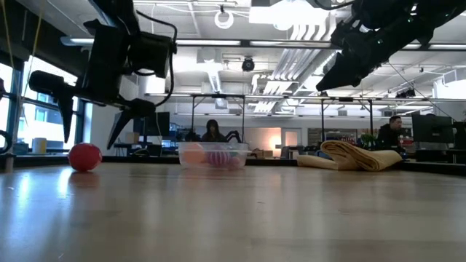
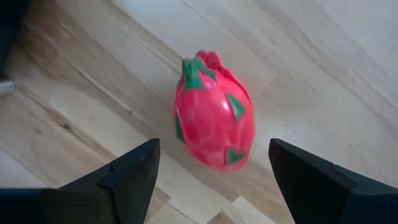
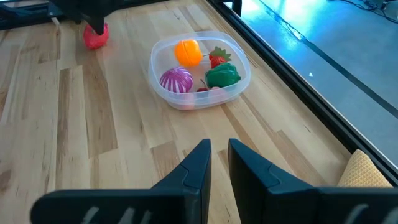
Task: Pick and placing Produce into tupperware
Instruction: Put the red dragonfruit into the transparent bin
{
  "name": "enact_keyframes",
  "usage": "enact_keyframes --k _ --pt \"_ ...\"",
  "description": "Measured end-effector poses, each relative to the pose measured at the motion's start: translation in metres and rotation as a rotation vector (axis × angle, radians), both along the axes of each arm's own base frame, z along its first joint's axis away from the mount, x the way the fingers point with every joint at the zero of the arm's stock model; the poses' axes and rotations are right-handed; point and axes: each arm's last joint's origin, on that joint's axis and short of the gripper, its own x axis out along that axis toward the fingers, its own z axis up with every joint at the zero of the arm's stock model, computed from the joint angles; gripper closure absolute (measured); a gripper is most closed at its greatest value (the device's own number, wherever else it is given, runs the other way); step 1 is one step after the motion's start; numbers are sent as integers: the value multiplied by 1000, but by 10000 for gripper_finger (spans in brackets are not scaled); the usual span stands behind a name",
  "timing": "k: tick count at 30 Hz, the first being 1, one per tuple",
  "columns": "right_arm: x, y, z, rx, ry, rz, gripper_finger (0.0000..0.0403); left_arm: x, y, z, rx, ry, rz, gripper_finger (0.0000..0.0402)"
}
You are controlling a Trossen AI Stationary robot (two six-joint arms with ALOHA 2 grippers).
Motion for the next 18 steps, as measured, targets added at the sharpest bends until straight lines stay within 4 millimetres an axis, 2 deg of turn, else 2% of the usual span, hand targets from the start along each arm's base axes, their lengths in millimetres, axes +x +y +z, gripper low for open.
enact_keyframes --k 6,18 --pt "0 0 0 0 0 1 359 -9 7 -12 -46 -25 13 112" --pt "0 0 0 0 0 1 359 -12 4 -25 -55 -64 -25 112"
